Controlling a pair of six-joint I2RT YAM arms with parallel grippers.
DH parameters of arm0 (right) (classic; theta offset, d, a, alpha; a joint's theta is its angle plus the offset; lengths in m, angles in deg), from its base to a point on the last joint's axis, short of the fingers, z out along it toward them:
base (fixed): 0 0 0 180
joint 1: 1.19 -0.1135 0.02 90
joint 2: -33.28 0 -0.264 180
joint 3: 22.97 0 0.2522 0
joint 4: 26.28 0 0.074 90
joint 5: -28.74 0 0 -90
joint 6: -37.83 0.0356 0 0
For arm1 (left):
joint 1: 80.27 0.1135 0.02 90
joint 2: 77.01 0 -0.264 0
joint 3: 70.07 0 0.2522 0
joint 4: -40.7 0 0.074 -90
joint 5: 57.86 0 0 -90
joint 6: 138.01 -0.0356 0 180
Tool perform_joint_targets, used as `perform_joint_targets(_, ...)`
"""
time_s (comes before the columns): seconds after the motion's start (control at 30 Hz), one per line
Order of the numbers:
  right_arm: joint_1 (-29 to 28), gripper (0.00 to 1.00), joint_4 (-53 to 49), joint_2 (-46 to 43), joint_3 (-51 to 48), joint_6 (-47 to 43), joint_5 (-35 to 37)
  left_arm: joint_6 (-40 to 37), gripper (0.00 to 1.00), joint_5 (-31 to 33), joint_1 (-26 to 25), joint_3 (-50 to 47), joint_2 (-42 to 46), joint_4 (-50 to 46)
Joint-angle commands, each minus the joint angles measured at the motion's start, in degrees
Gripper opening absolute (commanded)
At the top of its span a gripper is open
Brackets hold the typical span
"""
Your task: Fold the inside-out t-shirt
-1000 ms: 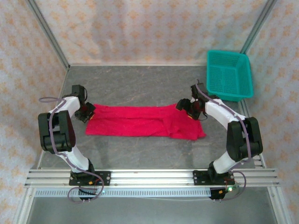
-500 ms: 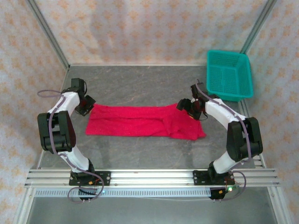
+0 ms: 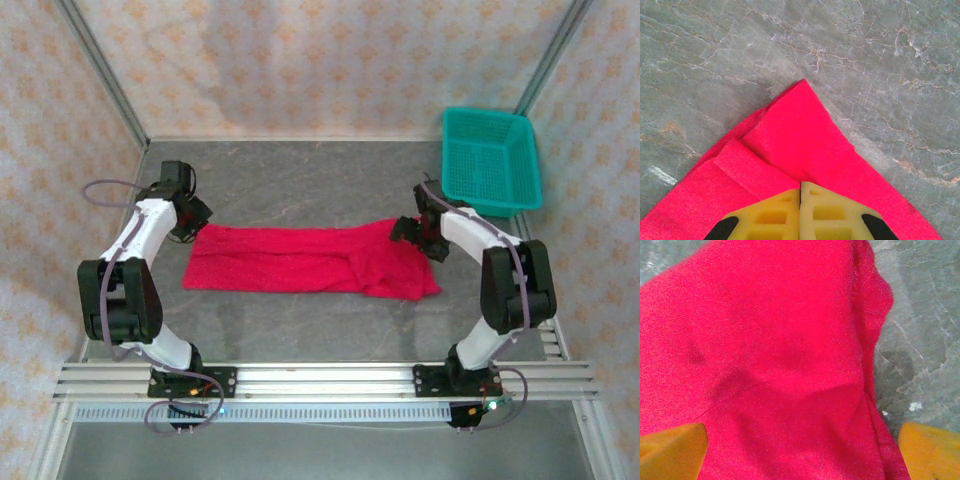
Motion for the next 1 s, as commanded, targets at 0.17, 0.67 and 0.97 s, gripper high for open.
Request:
perform_joint_targets(0.17,-0.4,0.92,3.2,5.2,1.1,-4.5,-0.8,-1.9,0.09,2.0,0.1,-0.5,2.3,-2.5)
perform_joint_targets(0.67,-3.2,0.15,9.8,3.2,-3.9,-0.4,-6.3,-1.8,0.07,0.9,0.1,0.8,2.1,-2.8)
perform_joint_targets(0.97,1.6,0.0,0.7,-8.0,-3.8,0.7,0.9,2.7,0.07,-2.1,-6.5,-2.9,2.4,2.4)
